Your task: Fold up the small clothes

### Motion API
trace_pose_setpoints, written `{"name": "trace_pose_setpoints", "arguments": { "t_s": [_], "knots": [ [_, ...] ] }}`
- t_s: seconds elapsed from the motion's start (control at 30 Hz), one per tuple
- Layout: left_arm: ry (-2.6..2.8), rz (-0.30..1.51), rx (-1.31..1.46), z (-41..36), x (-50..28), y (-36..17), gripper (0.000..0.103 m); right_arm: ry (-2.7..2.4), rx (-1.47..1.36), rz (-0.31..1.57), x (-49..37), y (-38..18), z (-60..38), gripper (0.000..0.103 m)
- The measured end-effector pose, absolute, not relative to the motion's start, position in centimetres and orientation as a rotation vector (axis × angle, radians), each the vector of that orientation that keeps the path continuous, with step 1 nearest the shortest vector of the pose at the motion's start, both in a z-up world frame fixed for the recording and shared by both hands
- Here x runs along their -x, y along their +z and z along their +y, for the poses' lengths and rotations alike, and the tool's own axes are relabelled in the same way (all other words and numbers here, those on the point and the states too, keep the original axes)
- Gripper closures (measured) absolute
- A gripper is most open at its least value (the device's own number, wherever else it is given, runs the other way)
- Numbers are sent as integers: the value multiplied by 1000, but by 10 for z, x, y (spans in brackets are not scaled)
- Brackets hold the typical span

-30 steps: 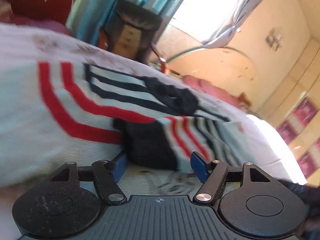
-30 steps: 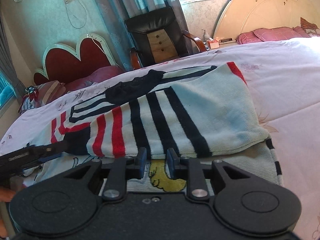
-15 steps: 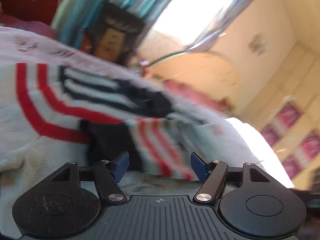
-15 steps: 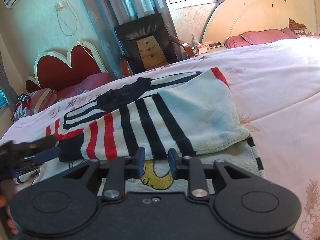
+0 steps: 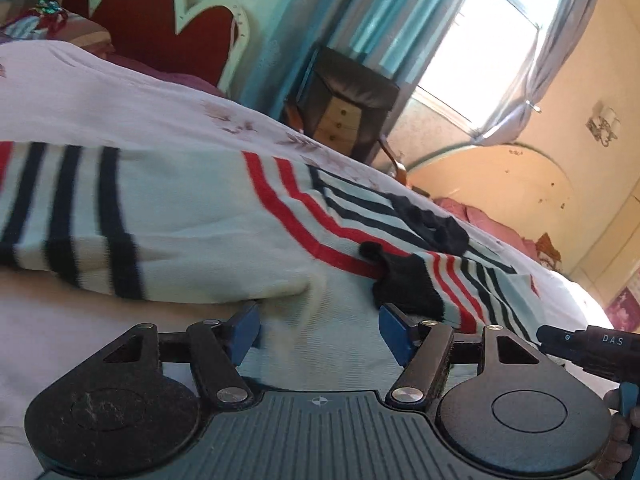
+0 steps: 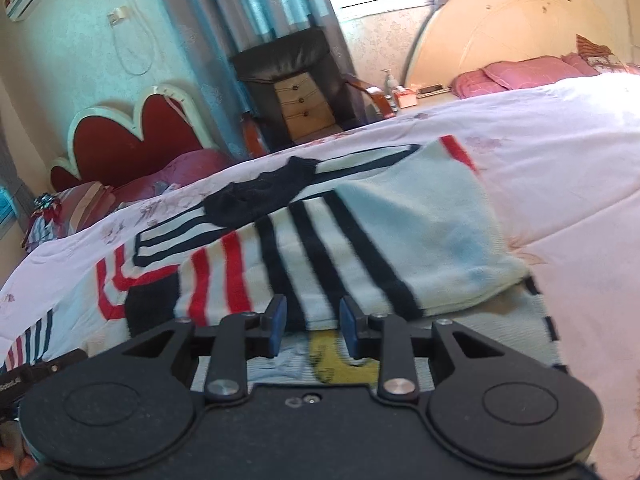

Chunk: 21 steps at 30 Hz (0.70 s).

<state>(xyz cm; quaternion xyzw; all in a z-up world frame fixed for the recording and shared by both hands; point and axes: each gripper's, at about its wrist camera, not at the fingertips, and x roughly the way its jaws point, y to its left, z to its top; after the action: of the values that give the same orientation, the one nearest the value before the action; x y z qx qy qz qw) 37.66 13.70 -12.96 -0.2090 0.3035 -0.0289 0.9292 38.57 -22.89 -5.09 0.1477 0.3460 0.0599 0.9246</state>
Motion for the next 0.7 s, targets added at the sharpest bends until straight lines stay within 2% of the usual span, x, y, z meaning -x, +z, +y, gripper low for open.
{"name": "trace_pose_setpoints", "arguments": {
  "t_s": [0.23,0.4,0.5,0.67,0.7],
  "knots": [
    [294,546,628,264,-308,-153,37,217,-248,712,-398,-45,-180,72],
    [405,431,838,330,-287,-175,39,249,-230,723,-400,-47,-157,71],
    [416,395,893,347,-296,-184,43,257,-225,734,-399,-50,-147,71],
    [422,404,824,346,-324,-188,44,243,-232,730,-399,-49,-142,71],
    [421,405,816,350,-324,-189,51,238,-233,727,-399,-49,-142,71]
  ]
}}
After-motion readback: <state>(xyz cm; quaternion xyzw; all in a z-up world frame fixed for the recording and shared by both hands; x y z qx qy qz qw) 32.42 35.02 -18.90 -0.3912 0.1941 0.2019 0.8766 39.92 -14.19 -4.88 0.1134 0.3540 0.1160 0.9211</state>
